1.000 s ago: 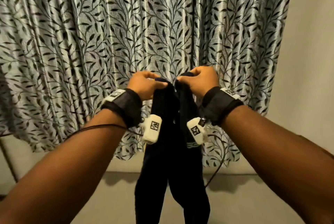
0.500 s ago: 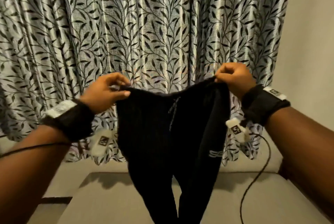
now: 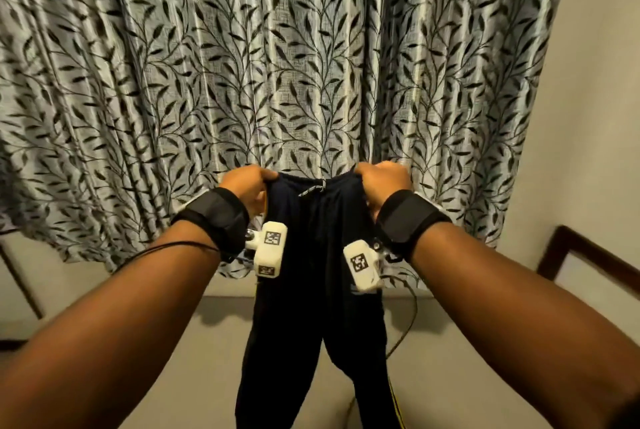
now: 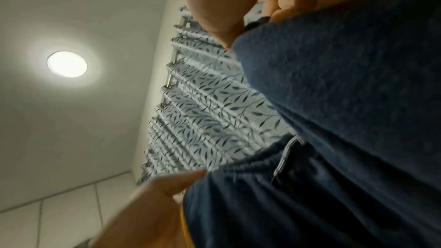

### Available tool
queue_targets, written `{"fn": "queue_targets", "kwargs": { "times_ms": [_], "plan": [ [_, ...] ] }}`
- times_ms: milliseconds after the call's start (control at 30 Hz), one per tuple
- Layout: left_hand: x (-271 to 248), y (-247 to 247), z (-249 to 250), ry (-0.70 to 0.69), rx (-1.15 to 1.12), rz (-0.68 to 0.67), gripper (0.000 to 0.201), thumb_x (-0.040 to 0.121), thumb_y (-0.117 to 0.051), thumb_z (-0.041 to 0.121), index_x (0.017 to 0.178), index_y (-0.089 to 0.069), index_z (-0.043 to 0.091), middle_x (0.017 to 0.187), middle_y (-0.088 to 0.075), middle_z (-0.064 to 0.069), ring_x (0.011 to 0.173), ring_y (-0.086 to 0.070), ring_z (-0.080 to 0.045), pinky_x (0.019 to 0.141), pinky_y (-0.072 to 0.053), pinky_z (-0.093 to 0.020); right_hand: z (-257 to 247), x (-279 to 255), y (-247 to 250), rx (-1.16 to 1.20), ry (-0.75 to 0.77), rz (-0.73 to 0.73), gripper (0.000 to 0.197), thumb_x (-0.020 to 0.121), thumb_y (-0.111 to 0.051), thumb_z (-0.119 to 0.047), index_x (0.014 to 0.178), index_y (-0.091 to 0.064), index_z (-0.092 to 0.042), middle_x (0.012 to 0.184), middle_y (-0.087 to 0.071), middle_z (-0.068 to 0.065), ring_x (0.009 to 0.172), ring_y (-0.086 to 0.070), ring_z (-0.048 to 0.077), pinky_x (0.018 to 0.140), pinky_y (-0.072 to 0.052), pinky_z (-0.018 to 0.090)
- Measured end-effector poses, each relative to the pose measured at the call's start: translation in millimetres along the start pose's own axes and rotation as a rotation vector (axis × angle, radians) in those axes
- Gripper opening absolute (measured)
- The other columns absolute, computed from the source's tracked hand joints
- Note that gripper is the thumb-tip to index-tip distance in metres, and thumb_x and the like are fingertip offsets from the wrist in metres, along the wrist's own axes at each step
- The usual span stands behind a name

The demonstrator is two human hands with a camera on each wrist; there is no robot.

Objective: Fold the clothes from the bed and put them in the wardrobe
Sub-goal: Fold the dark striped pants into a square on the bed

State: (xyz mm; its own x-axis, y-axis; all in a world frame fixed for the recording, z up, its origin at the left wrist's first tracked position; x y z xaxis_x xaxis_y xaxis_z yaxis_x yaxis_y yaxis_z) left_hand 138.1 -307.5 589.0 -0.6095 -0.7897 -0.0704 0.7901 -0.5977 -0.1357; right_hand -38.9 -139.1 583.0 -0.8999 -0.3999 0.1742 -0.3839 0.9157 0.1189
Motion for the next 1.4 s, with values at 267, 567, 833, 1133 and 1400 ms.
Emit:
{"fn": "queue_targets", "kwargs": {
  "times_ms": [267, 567, 833, 1133, 1400],
  "plan": [
    [-40, -52, -1, -0.171, 0.033, -0.193, 0.023, 0.095, -0.056, -0.010, 0.096, -0.053, 0.013, 0.077, -0.054, -0.008, 0.038, -0.048, -0.009, 0.040, -0.040, -0.019, -18, -23, -40, -0.089, 0.335, -0.228, 0.014, 0.081, -0.075, -0.029, 0.073, -0.066, -0.023, 0.074, -0.068, -0.002, 0.074, -0.064, 0.016, 0.076, -0.055, 0.036],
    [-54, -40, 39, -0.667, 0.103, -0.435, 0.046, 0.074, -0.058, -0.006, 0.113, -0.060, 0.017, 0.106, -0.066, -0.006, 0.079, -0.065, -0.027, 0.070, -0.061, -0.043, -62, -29, -5, -0.372, 0.767, -0.339, 0.054, 0.063, -0.083, -0.046, 0.101, -0.055, -0.020, 0.087, -0.064, -0.008, 0.076, -0.058, 0.005, 0.068, -0.046, 0.023],
    [-21, -14, 42, -1.106, 0.842, -0.317, 0.077, 0.069, -0.069, 0.080, 0.119, -0.059, 0.022, 0.115, -0.059, 0.005, 0.108, -0.057, -0.017, 0.095, -0.050, -0.040, -101, -17, 33, 0.257, 0.585, -0.620, 0.036, 0.076, -0.052, 0.026, 0.092, -0.053, -0.007, 0.074, -0.068, -0.005, 0.068, -0.068, 0.008, 0.064, -0.056, 0.020],
    [-10, -18, 31, -1.116, 0.983, -0.423, 0.028, 0.094, -0.065, 0.035, 0.117, -0.068, 0.020, 0.136, -0.048, 0.010, 0.122, -0.051, -0.009, 0.101, -0.046, -0.028, -88, -3, 51, -0.042, 0.595, -0.492, 0.030, 0.075, -0.056, 0.020, 0.089, -0.054, -0.007, 0.076, -0.059, 0.006, 0.062, -0.063, 0.004, 0.062, -0.054, 0.021],
    [-21, -42, 51, -1.088, 0.727, -0.432, 0.051, 0.079, -0.073, 0.062, 0.086, -0.062, 0.012, 0.091, -0.062, -0.011, 0.082, -0.060, -0.029, 0.075, -0.052, -0.047, -83, -7, 56, -0.207, 0.442, -0.684, 0.027, 0.070, -0.068, -0.022, 0.086, -0.048, -0.015, 0.066, -0.051, -0.007, 0.054, -0.046, 0.004, 0.051, -0.039, 0.018]
  ]
}}
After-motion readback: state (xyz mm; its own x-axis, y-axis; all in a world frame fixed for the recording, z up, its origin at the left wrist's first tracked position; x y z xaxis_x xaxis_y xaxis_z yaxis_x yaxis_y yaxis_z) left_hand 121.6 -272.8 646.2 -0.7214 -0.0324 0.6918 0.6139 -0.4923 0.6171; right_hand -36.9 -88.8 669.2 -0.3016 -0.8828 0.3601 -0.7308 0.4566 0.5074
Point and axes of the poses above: each hand's wrist, its own x-axis towards the middle knuckle, its own y-axis out of the back of the hand, z = x × y, the point moved 3 cm from there along x, towards the middle knuckle
